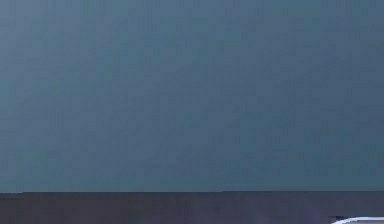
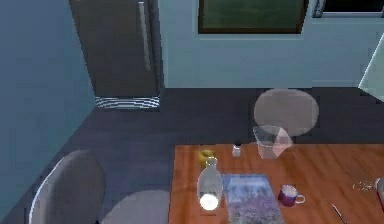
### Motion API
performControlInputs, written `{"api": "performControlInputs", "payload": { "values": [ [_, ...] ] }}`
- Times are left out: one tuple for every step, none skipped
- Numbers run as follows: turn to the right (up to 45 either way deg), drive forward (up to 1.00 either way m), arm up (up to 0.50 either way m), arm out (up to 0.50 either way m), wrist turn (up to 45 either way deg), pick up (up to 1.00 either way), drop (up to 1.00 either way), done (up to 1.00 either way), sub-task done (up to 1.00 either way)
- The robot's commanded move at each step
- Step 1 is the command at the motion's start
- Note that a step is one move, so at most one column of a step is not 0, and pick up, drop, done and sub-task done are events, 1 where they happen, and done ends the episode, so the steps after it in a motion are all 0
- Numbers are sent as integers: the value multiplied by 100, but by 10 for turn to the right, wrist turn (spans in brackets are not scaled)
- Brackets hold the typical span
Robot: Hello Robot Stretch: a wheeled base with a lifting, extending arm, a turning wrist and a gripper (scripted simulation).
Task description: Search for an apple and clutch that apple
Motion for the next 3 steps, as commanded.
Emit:
{"api": "performControlInputs", "payload": {
  "values": [
    [0,10,0,0,0,0,0,0,0],
    [120,0,0,0,0,0,0,0,0],
    [0,0,50,0,0,0,0,0,0]
  ]
}}
